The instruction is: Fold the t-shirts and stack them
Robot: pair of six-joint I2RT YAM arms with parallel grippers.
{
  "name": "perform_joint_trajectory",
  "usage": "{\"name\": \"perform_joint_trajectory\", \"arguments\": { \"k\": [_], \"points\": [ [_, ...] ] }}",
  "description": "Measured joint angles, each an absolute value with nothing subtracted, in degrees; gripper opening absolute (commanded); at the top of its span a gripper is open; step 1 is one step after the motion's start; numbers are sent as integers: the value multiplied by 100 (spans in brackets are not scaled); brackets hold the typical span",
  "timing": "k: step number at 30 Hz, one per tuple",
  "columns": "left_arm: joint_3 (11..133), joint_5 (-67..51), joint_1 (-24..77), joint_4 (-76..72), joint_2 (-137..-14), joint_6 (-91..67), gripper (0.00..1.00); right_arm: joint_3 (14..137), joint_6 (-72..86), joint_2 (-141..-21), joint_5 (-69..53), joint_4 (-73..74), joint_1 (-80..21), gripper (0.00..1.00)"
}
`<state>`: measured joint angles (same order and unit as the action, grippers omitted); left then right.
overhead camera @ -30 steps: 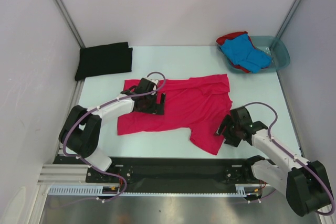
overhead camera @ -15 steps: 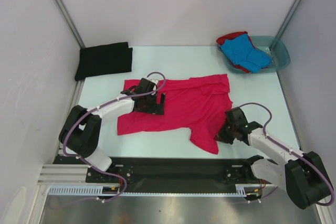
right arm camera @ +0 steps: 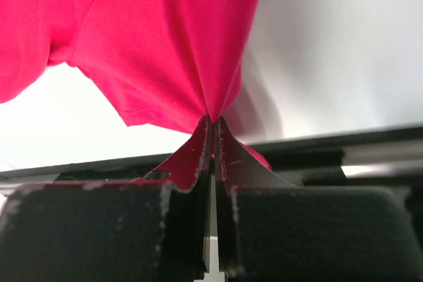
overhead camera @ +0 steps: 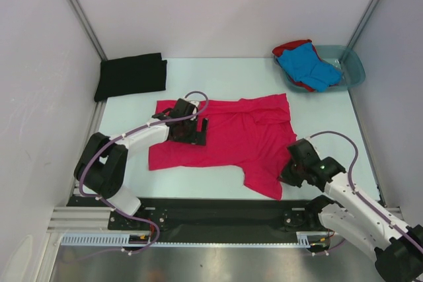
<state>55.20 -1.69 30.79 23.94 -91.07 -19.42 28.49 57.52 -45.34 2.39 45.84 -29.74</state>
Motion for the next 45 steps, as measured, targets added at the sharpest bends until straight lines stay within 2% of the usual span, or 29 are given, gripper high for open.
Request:
{"name": "perform_joint_trajectory", "arguments": {
  "k": [12,14,16,17,19,20,21,25,31,38,45],
  "points": [
    [5629,-67,3081,2731,-9107,-1890,100,3002,6512,-4064,491,5863,-3503,1],
    [5684,-51,3081,2803,-9111,-1885,100,3002,6635,-4066,515,5922,-3671,14],
    [5739,30,3083,2847,-9115,-1885,100,3009,6702,-4108,572,5975,-3763,20],
    [5754,78,3083,2853,-9115,-1885,100,3030,6726,-4143,644,6007,-3780,48],
    [5756,167,3085,2823,-9115,-1890,100,3135,6720,-4226,825,6075,-3782,58],
    [5754,202,3085,2803,-9115,-1892,100,3253,6707,-4305,954,6119,-3782,69],
    [5754,239,3085,2779,-9115,-1894,100,3406,6676,-4381,1127,6143,-3782,75],
    [5754,401,3087,2742,-9107,-1898,100,4401,6276,-4829,1975,6254,-3791,80],
    [5747,1216,3100,3096,-9107,-2029,100,5688,5347,-5384,2976,5902,-3557,81],
    [5784,2340,3100,3583,-9185,-2191,100,5795,4311,-5828,2821,4963,-2952,80],
    [6034,2174,3100,3760,-9806,-2198,100,5655,3728,-6023,2307,4392,-2438,80]
  ]
}}
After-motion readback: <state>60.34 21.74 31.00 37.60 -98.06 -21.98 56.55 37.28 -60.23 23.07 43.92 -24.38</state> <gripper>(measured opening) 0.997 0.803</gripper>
